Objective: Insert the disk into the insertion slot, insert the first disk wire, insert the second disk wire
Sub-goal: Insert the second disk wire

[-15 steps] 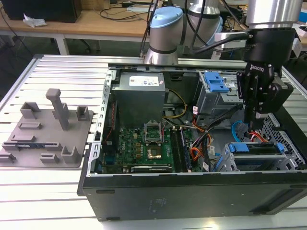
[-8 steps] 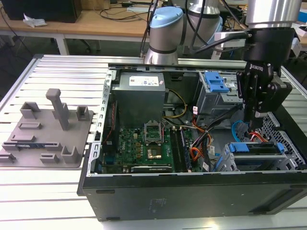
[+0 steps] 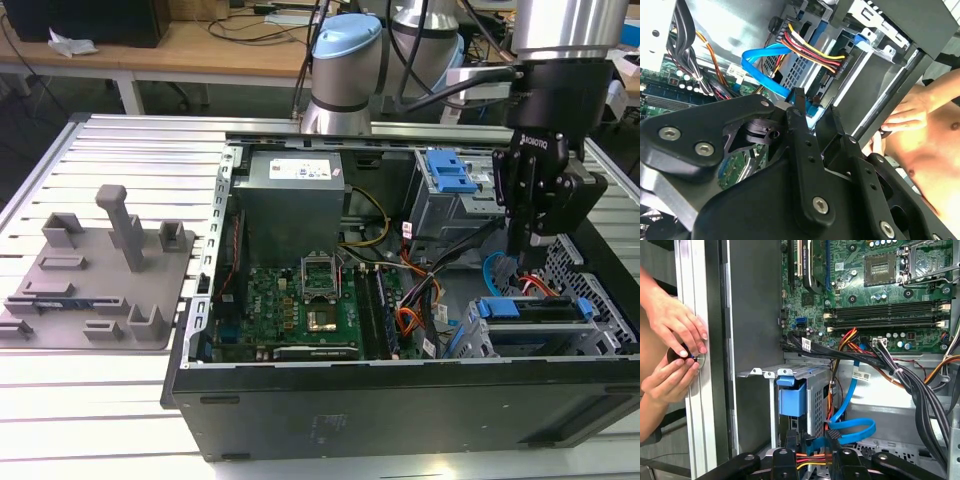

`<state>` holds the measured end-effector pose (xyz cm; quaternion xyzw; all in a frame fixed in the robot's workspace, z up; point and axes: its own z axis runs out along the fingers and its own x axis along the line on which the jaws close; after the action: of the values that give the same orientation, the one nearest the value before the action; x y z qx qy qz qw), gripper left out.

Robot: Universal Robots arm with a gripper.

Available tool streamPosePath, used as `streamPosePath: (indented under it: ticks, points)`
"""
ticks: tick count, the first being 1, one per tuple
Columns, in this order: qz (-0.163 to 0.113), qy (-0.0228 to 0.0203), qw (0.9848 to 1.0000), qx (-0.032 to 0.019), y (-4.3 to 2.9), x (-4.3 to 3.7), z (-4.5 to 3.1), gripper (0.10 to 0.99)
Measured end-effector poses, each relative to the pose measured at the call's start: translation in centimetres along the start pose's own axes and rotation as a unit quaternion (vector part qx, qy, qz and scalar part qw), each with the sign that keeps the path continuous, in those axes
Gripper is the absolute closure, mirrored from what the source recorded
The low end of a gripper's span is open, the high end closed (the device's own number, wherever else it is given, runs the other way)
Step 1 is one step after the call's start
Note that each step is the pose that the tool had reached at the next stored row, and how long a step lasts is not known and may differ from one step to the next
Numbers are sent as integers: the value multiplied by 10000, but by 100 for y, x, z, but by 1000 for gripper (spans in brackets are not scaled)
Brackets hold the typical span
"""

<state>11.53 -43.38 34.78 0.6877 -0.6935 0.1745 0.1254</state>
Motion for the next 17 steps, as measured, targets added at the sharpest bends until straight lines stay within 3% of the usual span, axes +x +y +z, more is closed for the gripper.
streamPosePath:
  ticks: [5,6,8,14,17]
  points:
    - [15,2,10000,-11,0,-4,6,725]
    - [19,2,10000,-14,1,-5,9,741]
    - [23,2,10000,-21,1,-7,12,878]
    - [30,4,10000,-33,2,-10,21,878]
    - [31,3,10000,-33,2,-11,22,925]
